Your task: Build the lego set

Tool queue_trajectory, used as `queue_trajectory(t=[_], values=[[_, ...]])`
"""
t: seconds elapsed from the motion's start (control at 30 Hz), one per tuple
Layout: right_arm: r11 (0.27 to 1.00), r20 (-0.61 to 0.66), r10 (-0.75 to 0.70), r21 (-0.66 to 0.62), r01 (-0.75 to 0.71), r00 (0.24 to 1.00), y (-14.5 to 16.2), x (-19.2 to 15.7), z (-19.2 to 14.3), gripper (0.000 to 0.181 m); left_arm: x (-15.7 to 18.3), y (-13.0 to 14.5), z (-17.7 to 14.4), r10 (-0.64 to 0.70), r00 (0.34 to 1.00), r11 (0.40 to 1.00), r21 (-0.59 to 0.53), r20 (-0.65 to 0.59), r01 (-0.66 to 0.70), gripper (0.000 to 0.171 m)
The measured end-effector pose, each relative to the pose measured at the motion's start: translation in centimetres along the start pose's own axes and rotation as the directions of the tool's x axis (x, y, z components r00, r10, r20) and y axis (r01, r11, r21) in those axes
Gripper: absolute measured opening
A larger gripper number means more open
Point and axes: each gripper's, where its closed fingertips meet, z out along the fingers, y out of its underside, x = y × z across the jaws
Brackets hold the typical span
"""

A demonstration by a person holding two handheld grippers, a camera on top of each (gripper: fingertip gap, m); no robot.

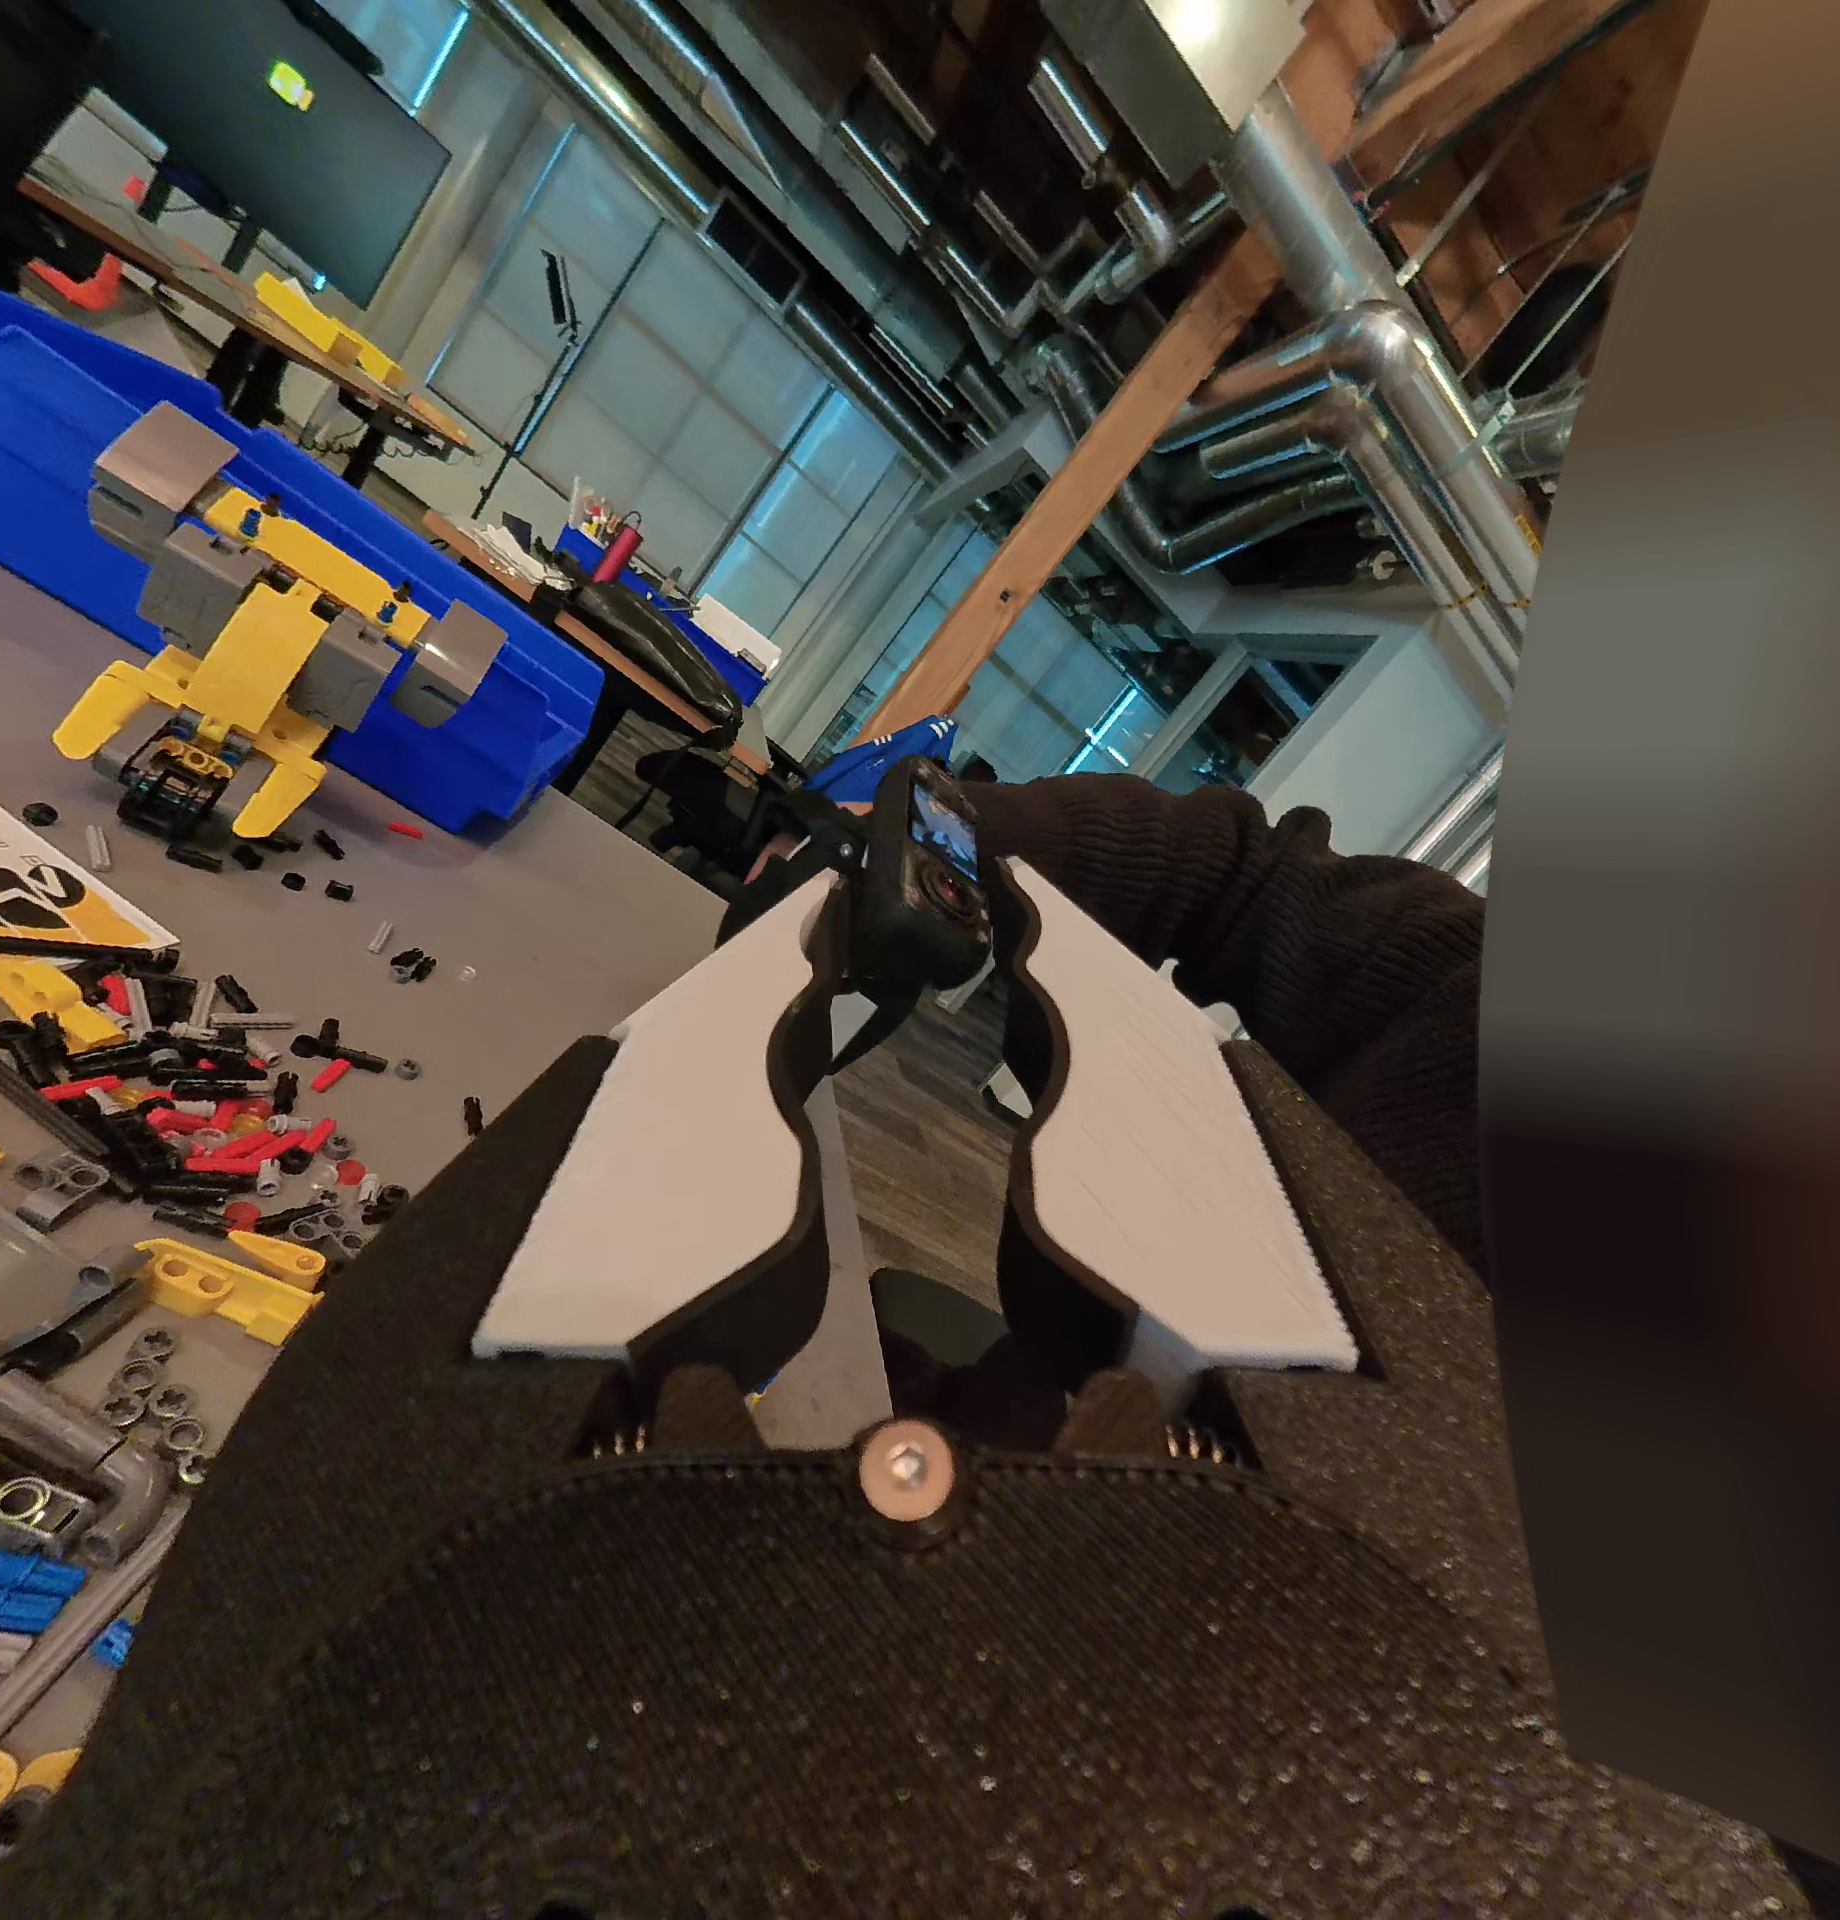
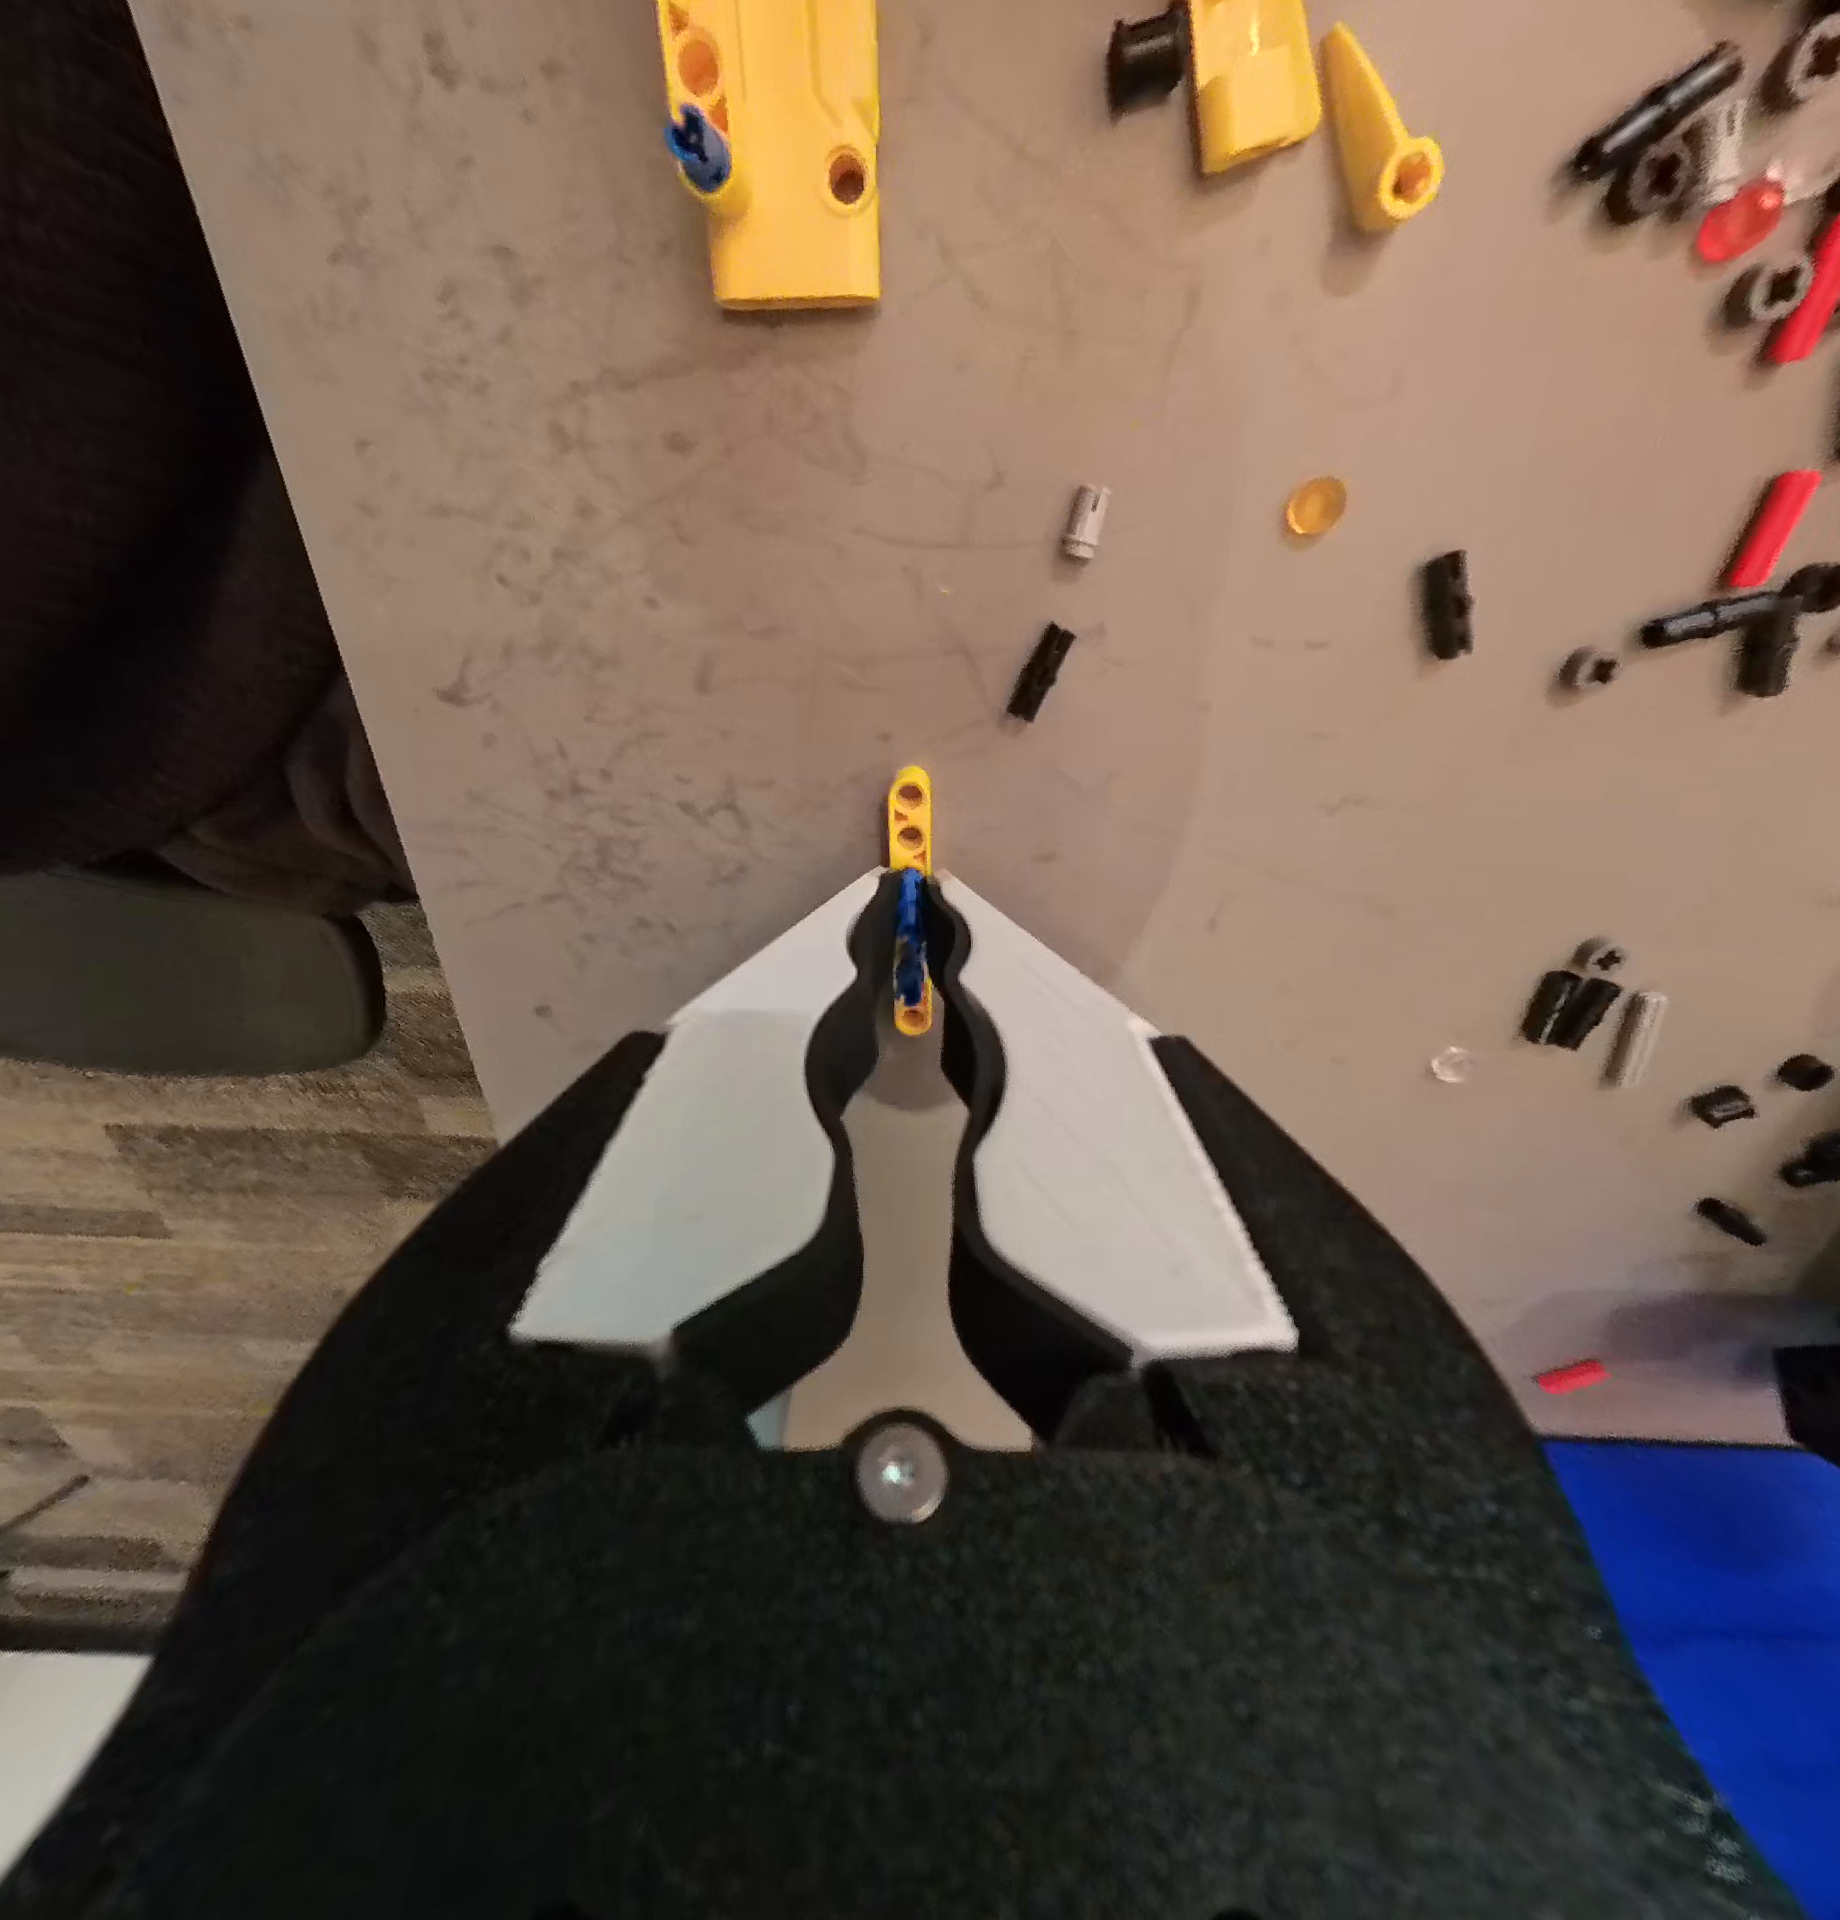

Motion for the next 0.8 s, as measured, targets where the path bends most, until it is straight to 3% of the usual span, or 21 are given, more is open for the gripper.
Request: queue_trajectory(t=[0.17,0.37,0.47,0.57,0.8], values=[[0.999,-0.016,-0.035,0.005,0.035,0.999,0.0,0.0,0.0,0.004,0.1,0.3,0.1,0.003,1.000,1.000,-0.015,-0.003,-0.003,0.024],[0.999,-0.013,0.039,-0.002,-0.039,0.999,0.0,0.1,0.0,0.007,0.1,0.3,0.1,0.007,1.000,1.000,-0.016,0.000,-0.007,0.024],[0.998,-0.031,0.064,0.012,-0.063,0.998,0.0,0.6,-0.1,0.017,-0.1,0.3,0.0,0.009,1.000,1.000,-0.018,0.007,-0.009,0.024],[0.998,-0.068,0.068,-0.005,-0.069,0.995,0.6,1.1,0.2,0.039,-0.1,0.2,0.0,0.010,1.000,1.000,-0.018,0.011,-0.010,0.025],[0.991,-0.065,0.118,0.065,-0.113,0.991,0.4,1.0,0.2,0.033,-0.4,0.4,0.0,0.011,1.000,1.000,-0.027,0.023,-0.010,0.025]])
